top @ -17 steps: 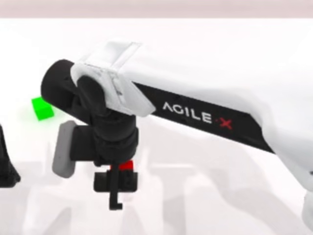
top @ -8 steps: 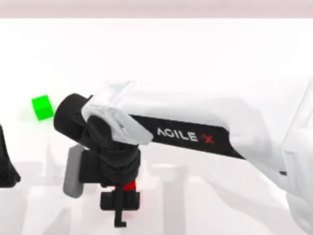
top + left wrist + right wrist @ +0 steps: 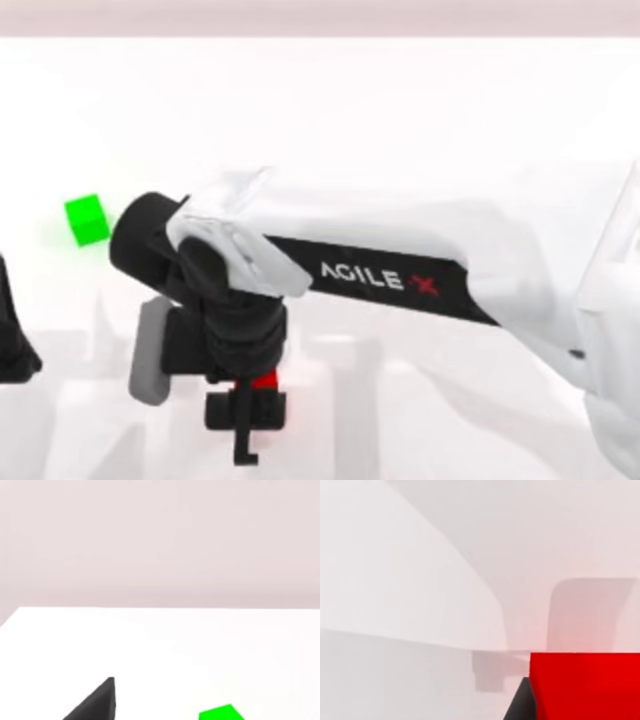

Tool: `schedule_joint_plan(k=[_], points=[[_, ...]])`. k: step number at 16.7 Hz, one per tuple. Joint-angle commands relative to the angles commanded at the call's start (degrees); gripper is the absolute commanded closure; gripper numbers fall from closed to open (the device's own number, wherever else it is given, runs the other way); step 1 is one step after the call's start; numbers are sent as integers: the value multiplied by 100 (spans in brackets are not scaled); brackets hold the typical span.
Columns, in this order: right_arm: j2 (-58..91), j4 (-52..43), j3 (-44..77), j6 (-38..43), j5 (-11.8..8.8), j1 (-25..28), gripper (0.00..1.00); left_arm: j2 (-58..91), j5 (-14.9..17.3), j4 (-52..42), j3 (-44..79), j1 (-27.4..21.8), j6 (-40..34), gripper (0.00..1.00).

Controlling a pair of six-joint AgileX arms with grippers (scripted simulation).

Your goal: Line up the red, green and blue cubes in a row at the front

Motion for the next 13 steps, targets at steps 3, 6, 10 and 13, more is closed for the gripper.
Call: schedule_joint_plan(k=[3, 6, 10, 13], points=[[0, 0, 0, 0, 0, 0, 40, 0, 0, 0, 0, 0, 0, 0], [0, 0, 0, 0, 0, 0, 17, 0, 0, 0, 0, 0, 0, 0], [0, 0, 0, 0, 0, 0, 0, 0, 0, 0, 0, 0, 0, 0], [0, 0, 0, 0, 0, 0, 0, 0, 0, 0, 0, 0, 0, 0]])
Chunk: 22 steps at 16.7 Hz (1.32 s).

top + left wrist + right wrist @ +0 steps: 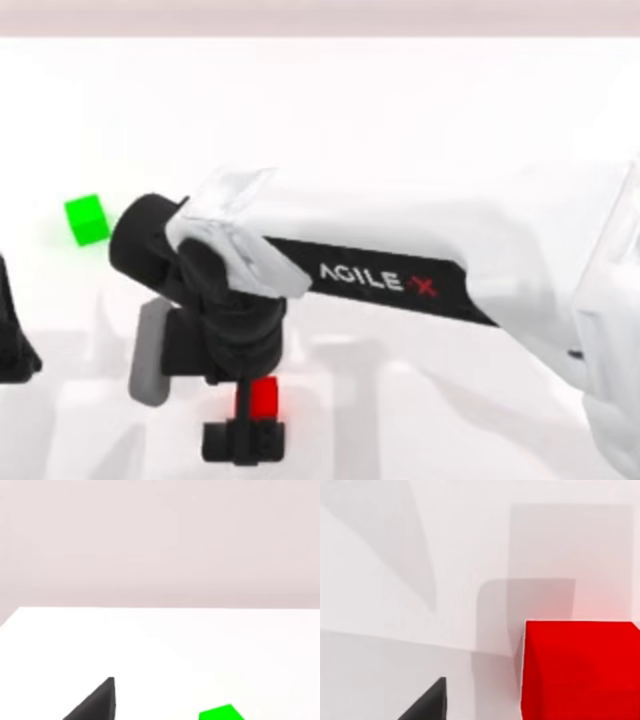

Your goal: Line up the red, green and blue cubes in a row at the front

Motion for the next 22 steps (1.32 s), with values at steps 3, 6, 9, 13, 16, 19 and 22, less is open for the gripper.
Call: schedule_joint_plan(k=[3, 6, 9, 13, 16, 19, 22], points=[[0, 0, 0, 0, 0, 0, 0, 0, 0, 0, 0, 0, 0, 0], [-9, -101, 101, -7, 0, -3, 0, 0, 0, 0, 0, 0, 0, 0], [-93, -682, 569, -4, -2, 2, 0, 0, 0, 0, 0, 0, 0, 0], [-229, -1394, 1153, -23, -5, 25, 0, 0, 0, 0, 0, 0, 0, 0], [-245, -1425, 1182, -23, -3, 24, 0, 0, 0, 0, 0, 0, 0, 0], [-279, -1370, 1129, -12, -10, -26, 0, 52, 4, -37, 53, -6, 35, 0], [-784, -1001, 698, 101, -63, -278, 0, 554, 25, -374, 556, -39, 352, 0]])
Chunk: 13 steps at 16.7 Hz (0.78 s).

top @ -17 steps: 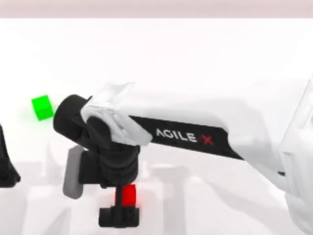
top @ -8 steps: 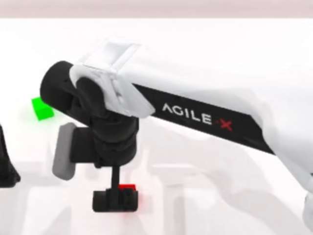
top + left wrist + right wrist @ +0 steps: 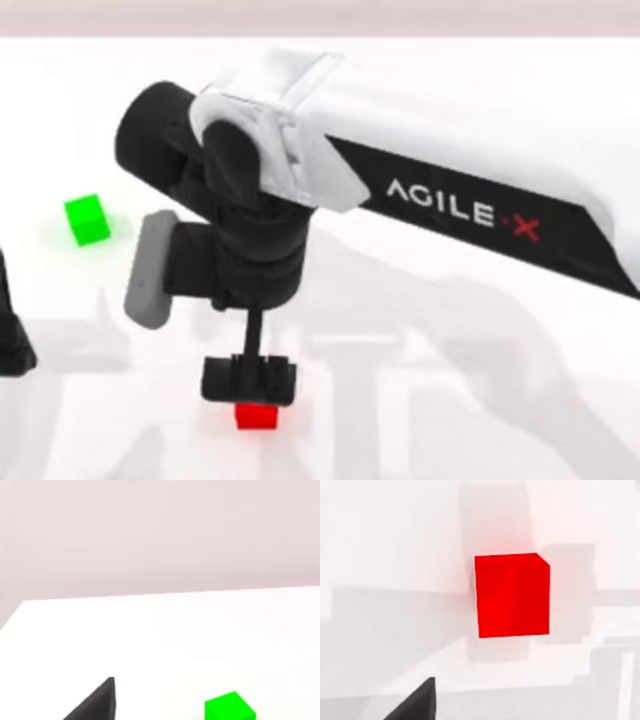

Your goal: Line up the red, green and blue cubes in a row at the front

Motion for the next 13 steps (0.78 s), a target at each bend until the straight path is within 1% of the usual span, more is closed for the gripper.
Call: schedule_joint_plan(k=[3, 6, 10, 13], points=[[-1029, 676, -852, 245, -75, -497, 0, 1019, 11, -633, 1001, -35, 585, 0], [-2559, 1575, -2092, 618, -155, -1199, 0, 2536, 6, -1495, 2357, -68, 1365, 0], [-5112, 2955, -4282, 1256, -234, -2328, 0, 5092, -18, -2856, 4349, -121, 2561, 0], [-7118, 3990, -6129, 1750, -246, -3186, 0, 7128, -42, -3924, 5850, -168, 3483, 0]])
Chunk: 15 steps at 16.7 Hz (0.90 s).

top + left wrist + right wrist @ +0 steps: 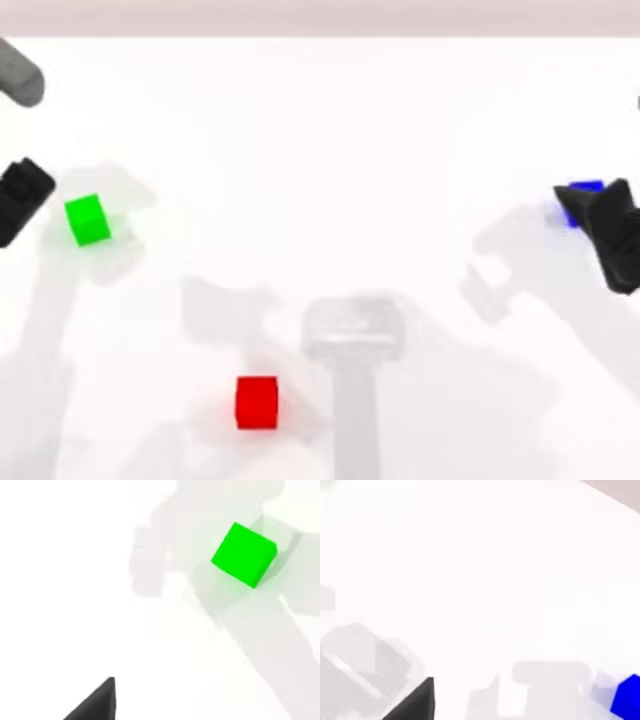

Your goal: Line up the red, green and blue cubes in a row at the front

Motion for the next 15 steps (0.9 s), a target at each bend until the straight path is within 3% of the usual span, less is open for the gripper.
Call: schedule_joint_plan(k=[8, 15], points=[[-4171, 2345, -4061, 975, 213, -1770, 0, 3964, -3, -2191, 3320, -103, 1964, 0], [-5477, 3190, -5271, 1287, 362, -2309, 0, 5137, 37, -2801, 4511, -126, 2586, 0]])
